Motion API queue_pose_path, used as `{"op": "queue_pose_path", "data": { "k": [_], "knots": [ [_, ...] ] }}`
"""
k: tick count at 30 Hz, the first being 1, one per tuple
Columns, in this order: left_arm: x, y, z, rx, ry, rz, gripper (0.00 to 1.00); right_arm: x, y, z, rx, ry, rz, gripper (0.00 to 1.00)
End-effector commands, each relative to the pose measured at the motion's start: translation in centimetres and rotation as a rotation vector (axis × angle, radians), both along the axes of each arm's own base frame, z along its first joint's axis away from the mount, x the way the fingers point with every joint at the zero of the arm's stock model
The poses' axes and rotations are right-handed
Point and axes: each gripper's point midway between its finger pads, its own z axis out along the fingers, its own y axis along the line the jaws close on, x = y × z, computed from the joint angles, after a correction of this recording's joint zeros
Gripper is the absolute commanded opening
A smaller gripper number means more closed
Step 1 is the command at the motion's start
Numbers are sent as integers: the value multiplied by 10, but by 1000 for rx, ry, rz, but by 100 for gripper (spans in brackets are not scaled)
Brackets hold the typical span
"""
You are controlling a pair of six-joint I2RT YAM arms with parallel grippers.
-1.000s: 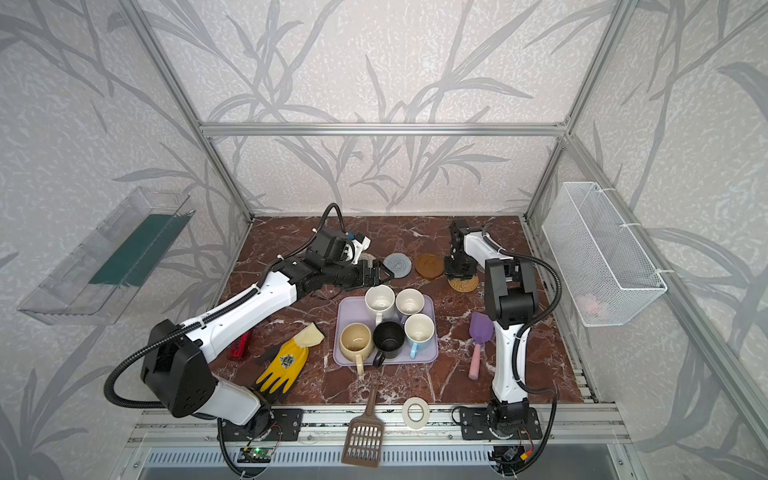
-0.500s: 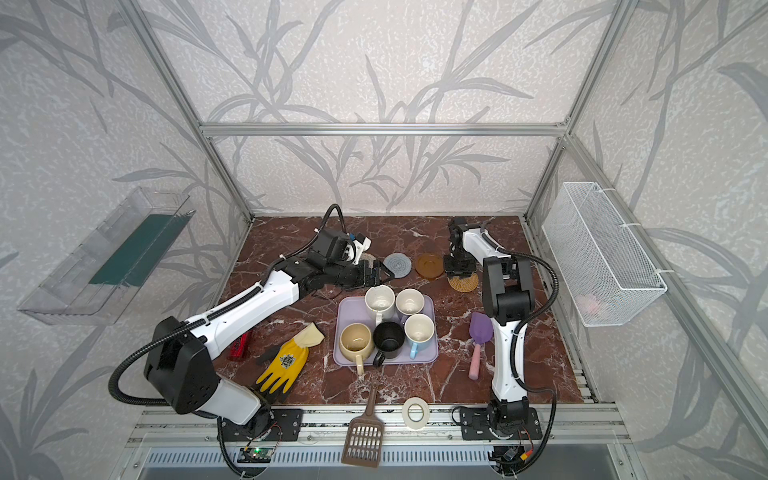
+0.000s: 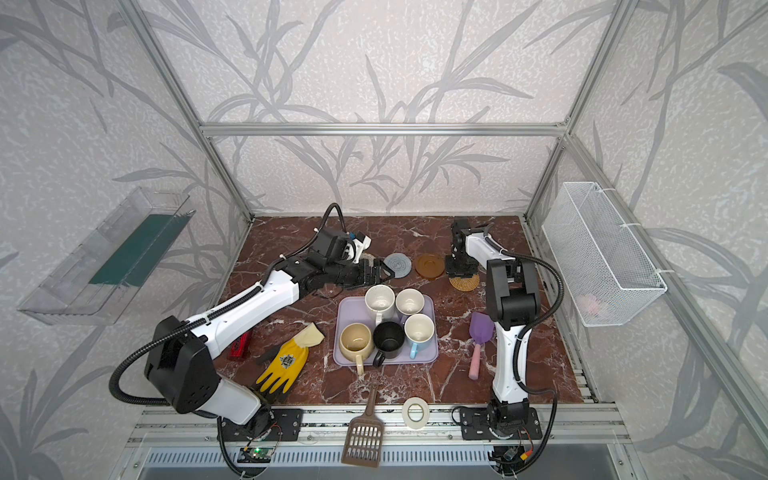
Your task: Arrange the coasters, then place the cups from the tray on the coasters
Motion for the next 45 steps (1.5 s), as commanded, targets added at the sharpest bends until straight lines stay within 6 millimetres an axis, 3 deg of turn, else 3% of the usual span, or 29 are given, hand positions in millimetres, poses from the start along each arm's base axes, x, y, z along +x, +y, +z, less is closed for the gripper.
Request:
{"op": "queue_pose_path", "data": {
  "k": [1,6,13,19,36,45],
  "knots": [
    [2,3,17,-26,-45,17,97,4,1,27,38,-77,-15,38],
    [-1,5,20,-27,-48,19,97,1,7,32,85,-96,-7,40],
    [-5,11,17,-15,-49,29,97,-23,-14,24,18,-44,-57,40],
    [-6,10,16,-18,-46,28,98,-32,-25,10,2,-4,-69,43],
    [-5,14,14,-8,-53,42,98,-16,-26,-22,-24,69,-50,43],
    [-3,11,10,-8,-43,43,98,-6,-25,-22,-24,65,-42,43]
  ]
}}
